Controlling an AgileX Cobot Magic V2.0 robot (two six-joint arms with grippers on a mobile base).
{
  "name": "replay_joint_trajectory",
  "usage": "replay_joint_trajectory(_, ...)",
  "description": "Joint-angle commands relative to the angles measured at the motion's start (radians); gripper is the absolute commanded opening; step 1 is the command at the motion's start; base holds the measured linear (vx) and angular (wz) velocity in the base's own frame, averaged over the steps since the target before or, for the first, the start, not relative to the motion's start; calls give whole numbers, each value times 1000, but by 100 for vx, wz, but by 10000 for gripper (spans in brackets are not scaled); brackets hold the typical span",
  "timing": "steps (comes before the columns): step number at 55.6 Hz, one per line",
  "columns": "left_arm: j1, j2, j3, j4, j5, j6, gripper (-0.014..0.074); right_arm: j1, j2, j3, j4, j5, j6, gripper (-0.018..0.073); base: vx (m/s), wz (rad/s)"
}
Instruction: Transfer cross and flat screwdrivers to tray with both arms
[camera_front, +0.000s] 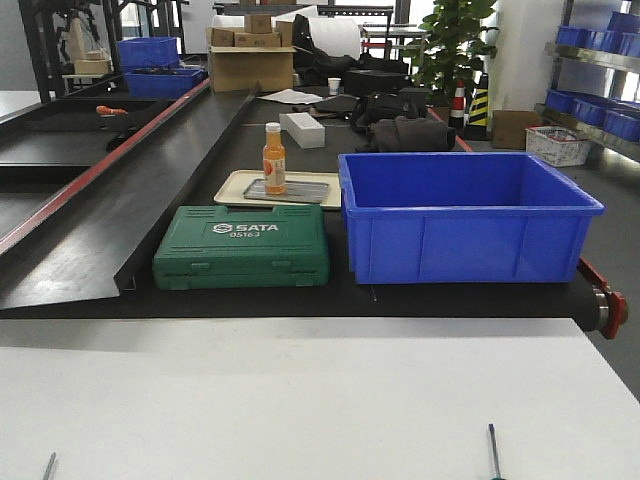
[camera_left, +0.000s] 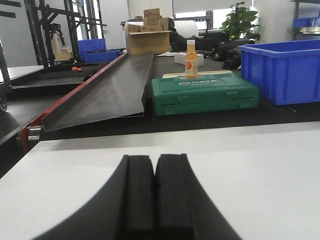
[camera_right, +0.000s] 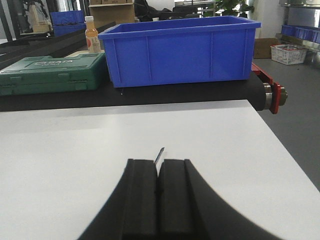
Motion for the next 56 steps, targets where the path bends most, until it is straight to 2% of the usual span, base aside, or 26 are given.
replay_joint_trajectory(1, -1, -4, -24, 0, -85, -8, 3, -7, -6, 7, -3, -80, -7, -8, 0, 0)
replay_joint_trajectory(43, -1, -4, -25, 0, -94, -7, 3, -7, -6, 7, -2, -117, -6, -8, 0, 0)
replay_joint_trajectory(53, -1, -4, -29, -7, -215, -20, 3, -7, -6, -3, -14, -265, -18, -8, 0, 0)
replay_joint_trajectory(56, -1, -4, -43, -7, -250, -49, 3, -7, -6, -25, -14, -297, -24, -8, 0, 0)
